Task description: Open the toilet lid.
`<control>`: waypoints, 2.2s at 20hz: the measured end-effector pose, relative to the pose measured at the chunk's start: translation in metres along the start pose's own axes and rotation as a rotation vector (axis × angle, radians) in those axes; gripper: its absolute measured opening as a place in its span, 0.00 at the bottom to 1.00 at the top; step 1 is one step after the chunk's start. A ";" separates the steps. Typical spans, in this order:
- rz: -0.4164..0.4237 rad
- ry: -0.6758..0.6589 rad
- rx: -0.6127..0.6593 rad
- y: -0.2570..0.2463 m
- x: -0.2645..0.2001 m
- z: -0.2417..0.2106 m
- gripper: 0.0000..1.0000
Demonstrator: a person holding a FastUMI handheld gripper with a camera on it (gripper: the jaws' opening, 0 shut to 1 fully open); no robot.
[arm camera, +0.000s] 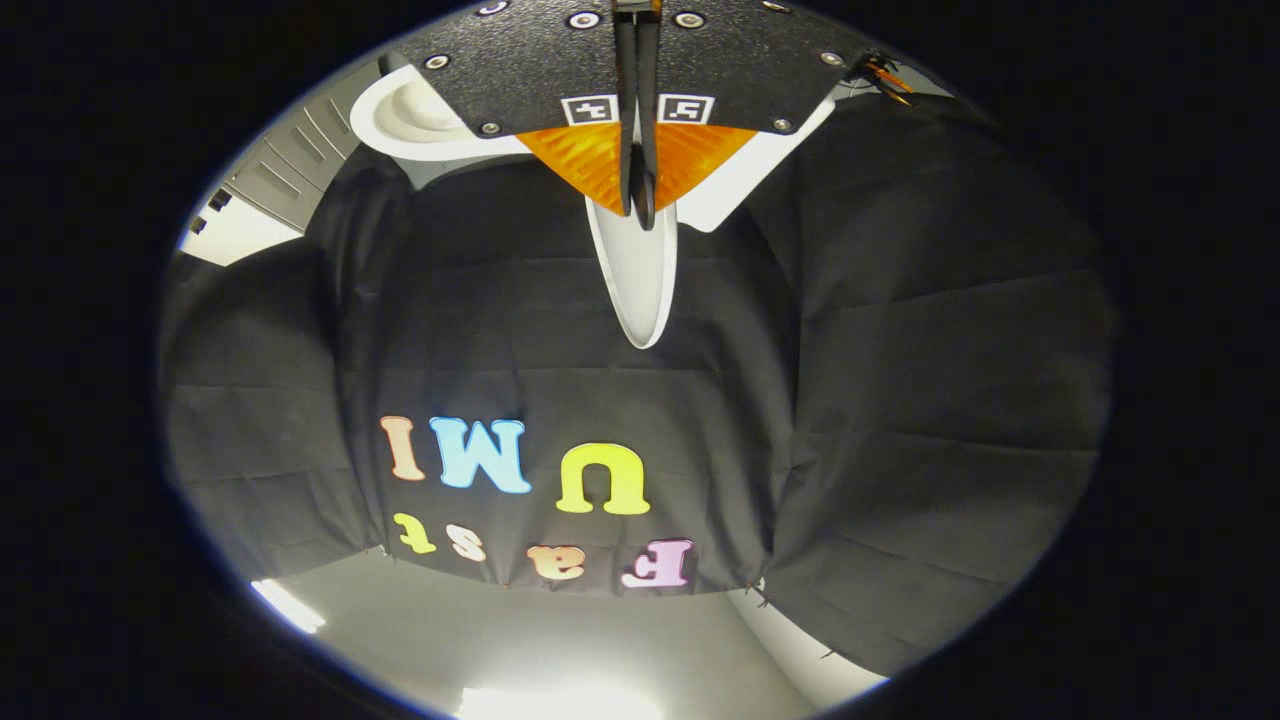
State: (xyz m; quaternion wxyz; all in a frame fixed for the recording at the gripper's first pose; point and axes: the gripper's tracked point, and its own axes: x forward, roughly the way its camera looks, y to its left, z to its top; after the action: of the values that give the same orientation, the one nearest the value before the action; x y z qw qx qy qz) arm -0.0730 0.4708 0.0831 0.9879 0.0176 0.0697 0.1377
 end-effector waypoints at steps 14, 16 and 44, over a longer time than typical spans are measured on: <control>0.133 -0.038 -0.111 0.022 0.000 0.004 0.20; 0.112 -0.082 -0.088 0.005 -0.007 0.023 0.34; -0.164 -0.085 -0.087 -0.311 -0.038 0.026 0.95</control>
State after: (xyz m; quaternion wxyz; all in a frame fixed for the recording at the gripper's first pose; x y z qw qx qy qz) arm -0.0213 0.1609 0.0972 0.9977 -0.0252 0.0230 0.0584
